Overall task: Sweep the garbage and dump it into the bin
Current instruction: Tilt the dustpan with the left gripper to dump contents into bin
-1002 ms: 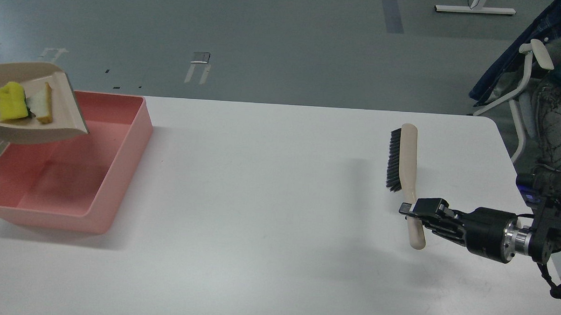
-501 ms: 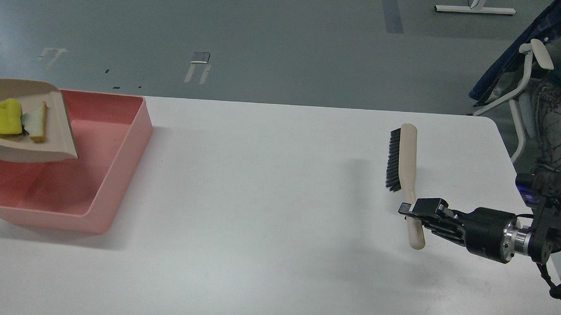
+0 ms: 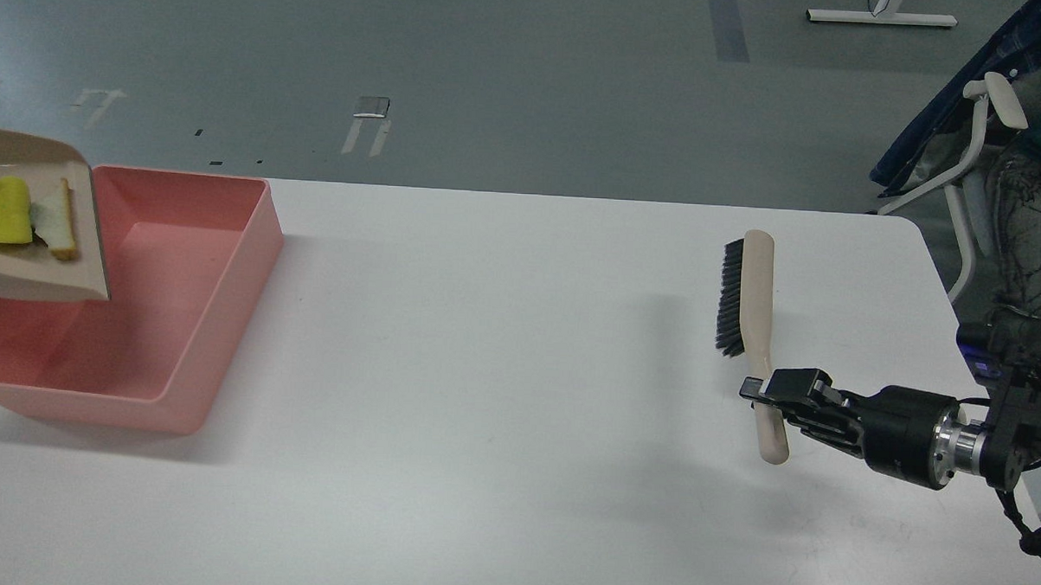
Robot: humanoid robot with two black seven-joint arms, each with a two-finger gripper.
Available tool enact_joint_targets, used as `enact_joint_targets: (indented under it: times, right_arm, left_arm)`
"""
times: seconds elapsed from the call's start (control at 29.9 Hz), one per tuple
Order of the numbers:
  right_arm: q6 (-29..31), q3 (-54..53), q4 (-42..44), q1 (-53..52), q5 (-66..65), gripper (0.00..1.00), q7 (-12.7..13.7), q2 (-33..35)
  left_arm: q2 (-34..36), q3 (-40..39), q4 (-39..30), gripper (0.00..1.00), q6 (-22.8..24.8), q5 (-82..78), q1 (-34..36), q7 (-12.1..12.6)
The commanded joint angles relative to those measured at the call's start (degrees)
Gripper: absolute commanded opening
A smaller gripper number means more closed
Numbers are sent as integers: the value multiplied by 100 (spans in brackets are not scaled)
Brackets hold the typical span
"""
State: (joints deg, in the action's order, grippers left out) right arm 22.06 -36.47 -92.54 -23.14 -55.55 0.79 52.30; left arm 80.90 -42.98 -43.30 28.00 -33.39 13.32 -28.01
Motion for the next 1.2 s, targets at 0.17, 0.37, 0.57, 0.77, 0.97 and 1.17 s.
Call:
enact_joint_targets:
  times: [0.17, 0.37, 0.57, 0.77, 0.97, 1.17]
  right_arm:
    - [0, 0, 0, -6, 0, 0, 0, -1]
    - [0, 0, 0, 2, 0, 0, 0, -1]
    - [0, 0, 0, 3, 0, 0, 0, -1]
    - [0, 0, 0, 3, 0, 0, -9, -1]
    - [0, 0, 0, 3, 0, 0, 0, -1]
    - [0, 0, 0, 3, 0, 0, 0, 0]
  left_arm:
    - [242, 1, -512, 0, 0, -422, 39, 1]
    - [294, -17, -539, 0, 0, -589, 100, 1]
    - [312, -17, -566, 0, 0, -1029, 328, 1]
    - [312, -17, -566, 0, 0, -1231, 373, 1]
    - [312, -8, -566, 0, 0, -1231, 469, 1]
    - [295, -8, -539, 0, 0, -1144, 1136, 1]
